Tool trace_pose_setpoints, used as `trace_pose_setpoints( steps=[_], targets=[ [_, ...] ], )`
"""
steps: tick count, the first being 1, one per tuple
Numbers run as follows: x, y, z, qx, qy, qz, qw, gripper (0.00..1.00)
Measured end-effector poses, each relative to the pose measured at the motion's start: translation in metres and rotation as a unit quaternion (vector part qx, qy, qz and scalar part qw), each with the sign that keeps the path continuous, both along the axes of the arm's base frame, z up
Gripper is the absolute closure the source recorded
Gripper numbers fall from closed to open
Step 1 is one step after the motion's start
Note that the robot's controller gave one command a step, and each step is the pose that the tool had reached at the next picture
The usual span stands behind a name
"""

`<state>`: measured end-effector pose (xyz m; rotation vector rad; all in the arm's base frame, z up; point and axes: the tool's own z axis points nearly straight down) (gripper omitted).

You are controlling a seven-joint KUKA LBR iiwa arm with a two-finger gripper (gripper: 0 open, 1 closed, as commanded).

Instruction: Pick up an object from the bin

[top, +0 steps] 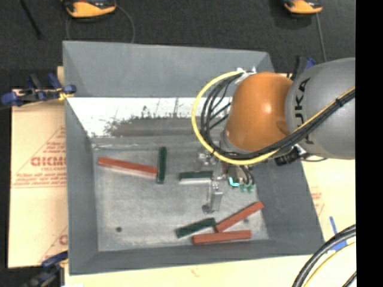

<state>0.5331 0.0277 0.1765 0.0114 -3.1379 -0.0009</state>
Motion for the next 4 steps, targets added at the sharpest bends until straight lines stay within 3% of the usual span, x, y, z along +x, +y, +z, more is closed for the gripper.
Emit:
trace_pose_setpoints(
  steps=[1,2,3,4],
  targets=[
    [0.067,-0.031,-0.091,-0.001,-0.0031,0.092,0.9957,0.0],
    [0.068,-0.03,-0.087,0.0,-0.0045,0.091,0.9958,1.0],
    [0.068,-0.03,-0.087,0.0,-0.0045,0.091,0.9959,0.0],
    [-0.002,-0.054,-0.105,0.0,-0.0019,0.125,0.9922,0.0]
  ],
)
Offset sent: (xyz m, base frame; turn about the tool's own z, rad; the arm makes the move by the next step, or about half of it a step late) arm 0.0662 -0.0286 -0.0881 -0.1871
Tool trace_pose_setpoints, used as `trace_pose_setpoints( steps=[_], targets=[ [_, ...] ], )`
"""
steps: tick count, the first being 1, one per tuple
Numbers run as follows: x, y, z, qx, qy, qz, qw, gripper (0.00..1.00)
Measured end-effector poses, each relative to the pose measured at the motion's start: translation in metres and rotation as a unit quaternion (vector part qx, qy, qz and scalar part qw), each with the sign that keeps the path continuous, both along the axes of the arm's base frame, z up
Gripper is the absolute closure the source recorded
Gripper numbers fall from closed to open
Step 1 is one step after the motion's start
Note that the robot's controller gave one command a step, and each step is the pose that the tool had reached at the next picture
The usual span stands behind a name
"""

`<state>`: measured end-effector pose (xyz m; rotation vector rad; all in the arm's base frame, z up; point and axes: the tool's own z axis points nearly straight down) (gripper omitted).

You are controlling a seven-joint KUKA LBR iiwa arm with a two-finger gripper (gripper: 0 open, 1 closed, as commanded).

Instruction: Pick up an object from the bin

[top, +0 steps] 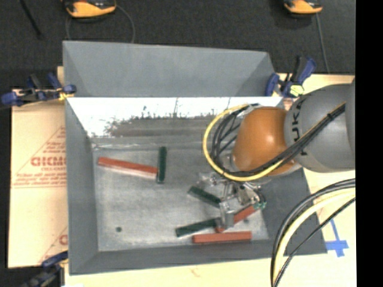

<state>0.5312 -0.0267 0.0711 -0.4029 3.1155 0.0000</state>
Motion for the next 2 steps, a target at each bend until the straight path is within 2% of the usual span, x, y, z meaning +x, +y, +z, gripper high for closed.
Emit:
trace_pose_setpoints(
  steps=[1,2],
  targets=[
    [0.004,0.0,0.003,0.0,-0.0039,0.0,1.0,1.0],
    [0.006,-0.003,0.143,-0.001,-0.0061,0.051,0.9987,1.0]
  ],
)
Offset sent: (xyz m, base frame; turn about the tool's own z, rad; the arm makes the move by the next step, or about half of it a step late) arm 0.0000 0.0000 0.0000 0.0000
